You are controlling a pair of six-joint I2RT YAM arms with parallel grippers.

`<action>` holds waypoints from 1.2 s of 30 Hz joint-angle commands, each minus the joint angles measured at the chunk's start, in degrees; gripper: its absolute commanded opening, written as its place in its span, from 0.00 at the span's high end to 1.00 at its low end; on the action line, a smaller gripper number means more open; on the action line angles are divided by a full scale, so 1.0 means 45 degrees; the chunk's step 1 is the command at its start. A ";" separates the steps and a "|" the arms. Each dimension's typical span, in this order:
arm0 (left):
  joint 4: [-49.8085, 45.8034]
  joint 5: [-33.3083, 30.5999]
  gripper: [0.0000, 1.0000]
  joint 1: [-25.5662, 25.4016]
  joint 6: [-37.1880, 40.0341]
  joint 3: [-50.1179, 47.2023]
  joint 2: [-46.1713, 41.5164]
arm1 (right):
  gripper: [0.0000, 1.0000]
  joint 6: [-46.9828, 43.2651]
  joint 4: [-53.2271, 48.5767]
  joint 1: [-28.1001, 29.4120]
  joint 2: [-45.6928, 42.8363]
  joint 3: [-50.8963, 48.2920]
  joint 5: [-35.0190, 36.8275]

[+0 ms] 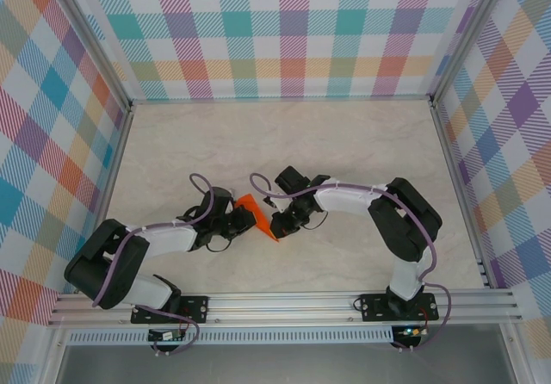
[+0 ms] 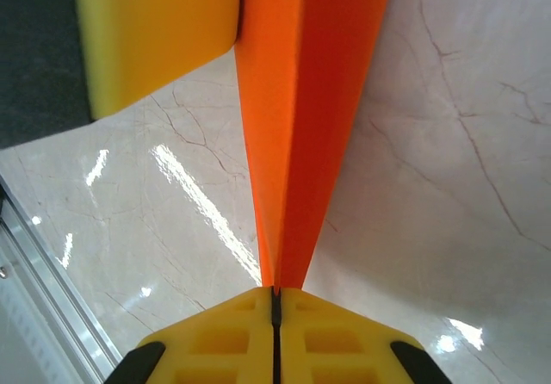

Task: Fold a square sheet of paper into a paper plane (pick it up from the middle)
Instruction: Fold the wing for the fifth time at the center of the table.

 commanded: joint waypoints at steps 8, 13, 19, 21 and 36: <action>0.0278 0.0104 0.92 -0.0114 0.0110 0.0520 0.0797 | 0.91 -0.0567 -0.0631 0.0082 0.0360 0.0180 -0.0682; 0.0416 0.0175 0.92 -0.0127 0.0171 0.0331 0.0435 | 0.91 -0.0435 -0.0504 0.0097 0.0599 0.0209 -0.0706; 0.0601 0.0273 0.92 -0.0125 0.0262 0.0169 0.0033 | 0.92 -0.0304 -0.0441 0.0102 0.0820 0.0225 -0.0623; 0.0592 0.0264 0.92 -0.0127 0.0320 0.0149 -0.0129 | 0.92 -0.0252 -0.0436 0.0082 0.0853 0.0228 -0.0607; 0.1002 0.0293 0.92 -0.0127 0.0316 0.0120 0.0070 | 0.77 0.0239 0.0210 0.0058 0.0214 -0.0120 -0.0558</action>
